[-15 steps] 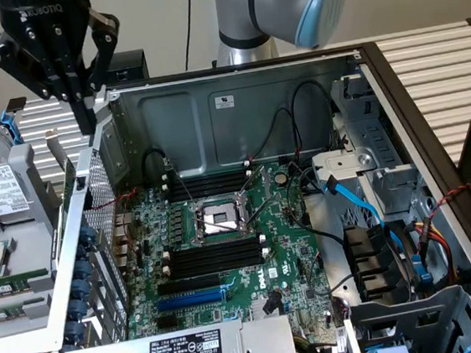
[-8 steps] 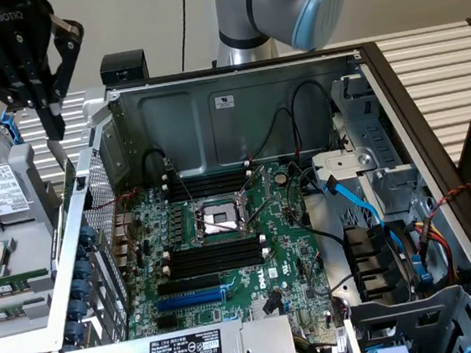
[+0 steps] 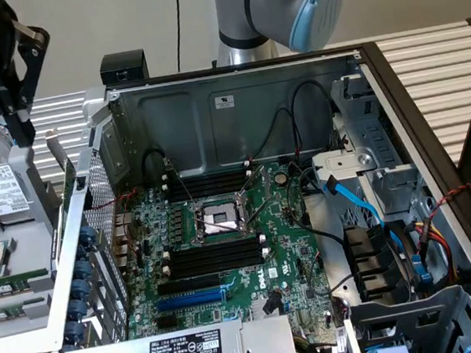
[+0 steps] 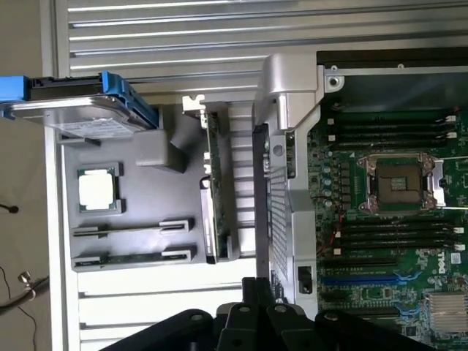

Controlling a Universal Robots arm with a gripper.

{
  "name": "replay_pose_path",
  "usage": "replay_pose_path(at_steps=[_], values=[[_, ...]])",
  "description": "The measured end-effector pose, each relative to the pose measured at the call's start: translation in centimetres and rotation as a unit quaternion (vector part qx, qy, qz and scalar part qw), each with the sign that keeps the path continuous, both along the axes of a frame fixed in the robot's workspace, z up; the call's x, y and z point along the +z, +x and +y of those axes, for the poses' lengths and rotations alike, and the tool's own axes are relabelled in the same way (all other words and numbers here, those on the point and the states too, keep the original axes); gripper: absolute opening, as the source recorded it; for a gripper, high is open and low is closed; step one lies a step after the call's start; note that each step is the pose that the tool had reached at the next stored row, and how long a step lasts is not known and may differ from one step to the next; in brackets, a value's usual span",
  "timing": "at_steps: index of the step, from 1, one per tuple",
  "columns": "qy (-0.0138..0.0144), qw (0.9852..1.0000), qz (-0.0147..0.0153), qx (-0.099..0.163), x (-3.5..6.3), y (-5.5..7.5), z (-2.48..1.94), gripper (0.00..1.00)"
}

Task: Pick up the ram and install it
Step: 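Reach for the ram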

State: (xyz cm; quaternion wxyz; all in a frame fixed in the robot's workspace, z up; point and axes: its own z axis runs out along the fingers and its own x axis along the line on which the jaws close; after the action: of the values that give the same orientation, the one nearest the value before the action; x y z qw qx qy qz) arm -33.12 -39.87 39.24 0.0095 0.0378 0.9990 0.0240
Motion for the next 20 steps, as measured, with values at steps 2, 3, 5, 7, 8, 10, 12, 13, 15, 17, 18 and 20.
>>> replay_pose_path(at_steps=[2, 3, 5, 7, 8, 10, 12, 13, 15, 17, 18, 20], values=[[0.0, 1.0, 0.0, 0.0, 0.0, -0.6, 0.0, 0.11], [0.0, 1.0, 0.0, 0.0, -0.01, -0.9, 0.0, 0.11], [0.0, 1.0, 0.0, 0.0, 0.0, -1.2, 0.0, 0.11], [0.0, 1.0, 0.0, 0.0, 0.0, -1.3, 0.0, 0.11], [0.0001, 1.0, 0.0, 0.0, 0.0, -1.3, 0.0, 0.11], [0.0001, 1.0, 0.0, 0.0, 0.0, -1.3, 0.0, 0.11], [0.0001, 1.0, 0.0, 0.0, 0.0, -1.3, 0.0, 0.11], [0.0001, 1.0, -0.0001, 0.0, 0.0, -1.4, 0.0, 0.11], [0.0001, 1.0, -0.0002, 0.0, 0.0, -1.5, 0.0, 0.11], [0.0, 1.0, -0.0002, 0.0, 0.0, -1.7, 0.0, 0.11], [0.0, 1.0, -0.0002, 0.0, 0.0, -1.8, 0.0, 0.11], [0.0, 1.0, -0.0002, 0.002, 0.0, -2.1, 0.03, 0.11]])
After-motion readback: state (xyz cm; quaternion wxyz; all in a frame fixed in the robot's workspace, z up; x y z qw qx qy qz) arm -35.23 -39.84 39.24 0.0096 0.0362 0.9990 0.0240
